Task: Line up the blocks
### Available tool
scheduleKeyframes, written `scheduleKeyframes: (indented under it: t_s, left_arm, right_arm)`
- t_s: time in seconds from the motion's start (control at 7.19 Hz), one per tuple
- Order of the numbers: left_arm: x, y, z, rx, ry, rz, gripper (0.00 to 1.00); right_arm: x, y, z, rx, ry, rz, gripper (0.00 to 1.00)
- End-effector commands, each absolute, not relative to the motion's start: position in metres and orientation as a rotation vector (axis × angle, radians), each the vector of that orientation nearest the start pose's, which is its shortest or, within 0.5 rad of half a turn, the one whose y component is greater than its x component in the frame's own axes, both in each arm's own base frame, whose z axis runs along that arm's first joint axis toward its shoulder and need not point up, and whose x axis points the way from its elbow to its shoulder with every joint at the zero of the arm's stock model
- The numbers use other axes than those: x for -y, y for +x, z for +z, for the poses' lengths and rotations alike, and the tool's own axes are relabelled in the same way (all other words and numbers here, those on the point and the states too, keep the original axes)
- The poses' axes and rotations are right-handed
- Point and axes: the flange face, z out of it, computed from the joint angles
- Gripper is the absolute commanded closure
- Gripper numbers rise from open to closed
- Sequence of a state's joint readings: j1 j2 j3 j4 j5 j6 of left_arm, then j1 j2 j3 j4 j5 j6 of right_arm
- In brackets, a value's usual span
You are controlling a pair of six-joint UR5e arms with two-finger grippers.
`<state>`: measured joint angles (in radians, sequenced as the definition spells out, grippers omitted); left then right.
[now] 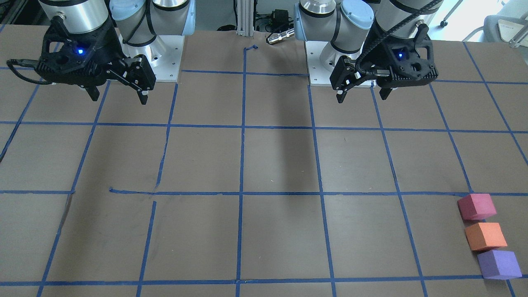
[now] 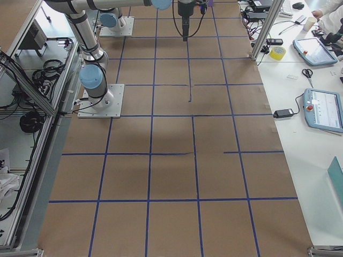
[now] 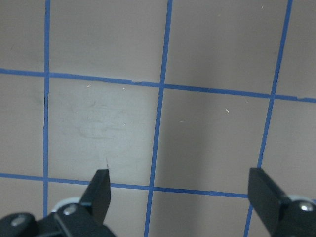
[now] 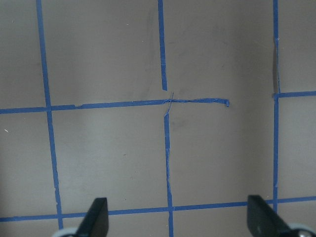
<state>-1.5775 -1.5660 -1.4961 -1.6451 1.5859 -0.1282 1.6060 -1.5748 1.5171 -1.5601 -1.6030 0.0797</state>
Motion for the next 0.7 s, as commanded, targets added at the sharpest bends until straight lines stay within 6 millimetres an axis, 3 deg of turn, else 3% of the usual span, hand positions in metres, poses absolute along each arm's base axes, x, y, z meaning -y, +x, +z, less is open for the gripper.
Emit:
scheduleKeyframes:
  t_s: [0.0, 0.56]
  left_arm:
    - [0.4967, -0.1342, 0.5182, -3.117, -0.192, -0.105, 0.0]
    - [0.5012, -0.1342, 0.5151, -3.118, -0.166, -0.122, 0.0]
  right_arm:
    - [0.489, 0.1474, 0.5156, -3.169, 0.072, -0.078, 0.0]
    - [0.4887, 0.1482, 0.5149, -3.169, 0.069, -0.076, 0.0]
